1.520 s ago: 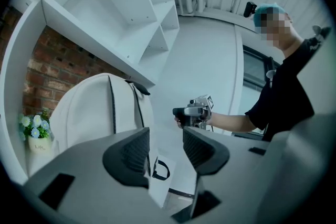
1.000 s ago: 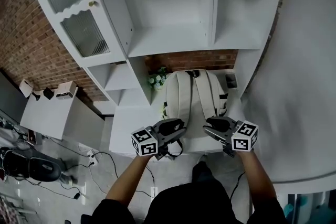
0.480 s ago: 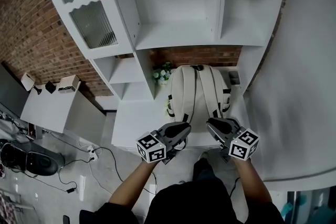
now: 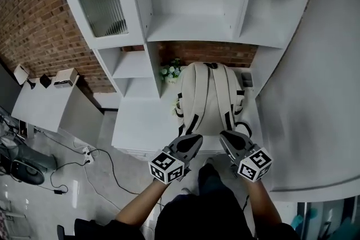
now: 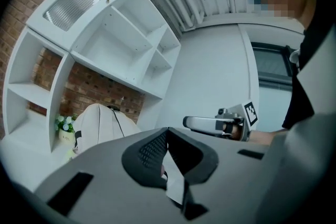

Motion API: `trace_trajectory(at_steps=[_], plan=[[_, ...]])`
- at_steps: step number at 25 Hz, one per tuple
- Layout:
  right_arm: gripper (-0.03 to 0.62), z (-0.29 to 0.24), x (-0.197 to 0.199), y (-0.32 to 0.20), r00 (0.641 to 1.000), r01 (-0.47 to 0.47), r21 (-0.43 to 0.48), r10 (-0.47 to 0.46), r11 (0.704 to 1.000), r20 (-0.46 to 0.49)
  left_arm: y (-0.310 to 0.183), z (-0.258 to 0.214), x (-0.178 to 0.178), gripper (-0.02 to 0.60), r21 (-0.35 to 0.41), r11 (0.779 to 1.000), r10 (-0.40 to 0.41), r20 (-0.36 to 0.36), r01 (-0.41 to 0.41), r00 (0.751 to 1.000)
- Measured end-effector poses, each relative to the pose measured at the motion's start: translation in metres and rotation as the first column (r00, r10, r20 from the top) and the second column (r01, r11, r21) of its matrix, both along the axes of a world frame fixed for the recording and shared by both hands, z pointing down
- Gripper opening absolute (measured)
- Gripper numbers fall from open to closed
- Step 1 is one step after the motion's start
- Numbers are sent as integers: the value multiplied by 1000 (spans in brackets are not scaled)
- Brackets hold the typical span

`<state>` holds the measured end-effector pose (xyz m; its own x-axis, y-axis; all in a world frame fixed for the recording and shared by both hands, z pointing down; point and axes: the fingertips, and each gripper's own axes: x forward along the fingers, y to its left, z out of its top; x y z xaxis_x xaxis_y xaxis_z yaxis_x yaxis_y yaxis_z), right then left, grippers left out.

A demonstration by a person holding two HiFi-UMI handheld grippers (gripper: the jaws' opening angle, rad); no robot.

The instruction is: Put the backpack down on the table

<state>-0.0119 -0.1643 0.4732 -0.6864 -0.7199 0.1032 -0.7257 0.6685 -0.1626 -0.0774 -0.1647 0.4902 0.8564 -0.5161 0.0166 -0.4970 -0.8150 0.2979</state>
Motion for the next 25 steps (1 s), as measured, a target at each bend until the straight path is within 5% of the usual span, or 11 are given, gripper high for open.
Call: trace_trajectory(at_steps=[7, 14, 21, 25], plan=[[37, 13, -4, 21, 989, -146, -22, 145, 989, -37, 19, -12, -9, 18, -34, 990, -141, -62, 139, 988], [37, 7, -17, 46, 976, -209, -14, 208, 978, -64, 44, -29, -14, 17, 42, 951, -306, -11, 306, 952], [37, 2, -6, 85, 975, -200, 60, 204, 978, -91, 97, -21, 29, 18, 155, 901, -418, 67, 404, 906], [25, 2, 19, 114, 961, -230, 75, 239, 970, -140, 129, -19, 49, 18, 122, 891, -450, 90, 438, 889]])
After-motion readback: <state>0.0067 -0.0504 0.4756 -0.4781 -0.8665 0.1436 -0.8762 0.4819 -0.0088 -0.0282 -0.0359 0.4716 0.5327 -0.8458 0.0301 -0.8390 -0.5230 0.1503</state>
